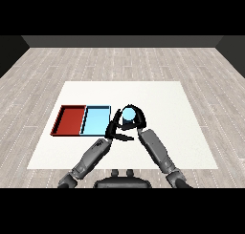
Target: Pick the blue can and put it in the blue box
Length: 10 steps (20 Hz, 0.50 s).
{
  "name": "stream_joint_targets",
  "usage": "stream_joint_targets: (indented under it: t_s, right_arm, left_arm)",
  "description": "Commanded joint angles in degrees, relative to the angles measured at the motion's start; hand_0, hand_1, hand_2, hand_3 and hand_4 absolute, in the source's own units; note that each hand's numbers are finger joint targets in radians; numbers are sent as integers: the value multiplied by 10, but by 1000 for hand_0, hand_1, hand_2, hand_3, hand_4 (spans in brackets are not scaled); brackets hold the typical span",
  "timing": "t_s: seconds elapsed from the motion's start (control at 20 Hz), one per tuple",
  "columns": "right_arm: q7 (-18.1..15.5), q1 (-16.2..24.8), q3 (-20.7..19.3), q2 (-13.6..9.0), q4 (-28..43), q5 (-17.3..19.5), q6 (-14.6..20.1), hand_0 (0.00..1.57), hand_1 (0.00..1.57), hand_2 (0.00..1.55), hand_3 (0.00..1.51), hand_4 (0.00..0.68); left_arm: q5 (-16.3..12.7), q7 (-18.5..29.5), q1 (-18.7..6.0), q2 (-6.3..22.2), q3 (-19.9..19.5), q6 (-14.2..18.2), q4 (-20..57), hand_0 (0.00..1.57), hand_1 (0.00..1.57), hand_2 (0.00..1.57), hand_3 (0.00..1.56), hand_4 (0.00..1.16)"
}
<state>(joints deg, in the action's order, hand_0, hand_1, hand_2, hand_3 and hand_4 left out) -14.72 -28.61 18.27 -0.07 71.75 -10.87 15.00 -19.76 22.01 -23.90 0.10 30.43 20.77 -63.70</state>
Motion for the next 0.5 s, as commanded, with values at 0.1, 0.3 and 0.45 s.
stream_joint_targets:
  t_s: [0.1,0.3,0.45]
  right_arm:
    - [15,-16,-19,-12,20,-6,-12,1425,1425,1460,1377,550]
    - [-5,-17,-11,0,-14,-14,-13,1426,1426,1462,1384,549]
    - [1,-2,55,1,14,-20,39,1428,1428,1461,1376,551]
  left_arm:
    - [-40,17,-66,-1,-2,-3,76,0,0,0,0,0]
    - [-46,-3,-52,-1,57,66,35,0,0,0,0,0]
    - [-35,13,-55,-1,34,39,63,0,0,0,0,0]
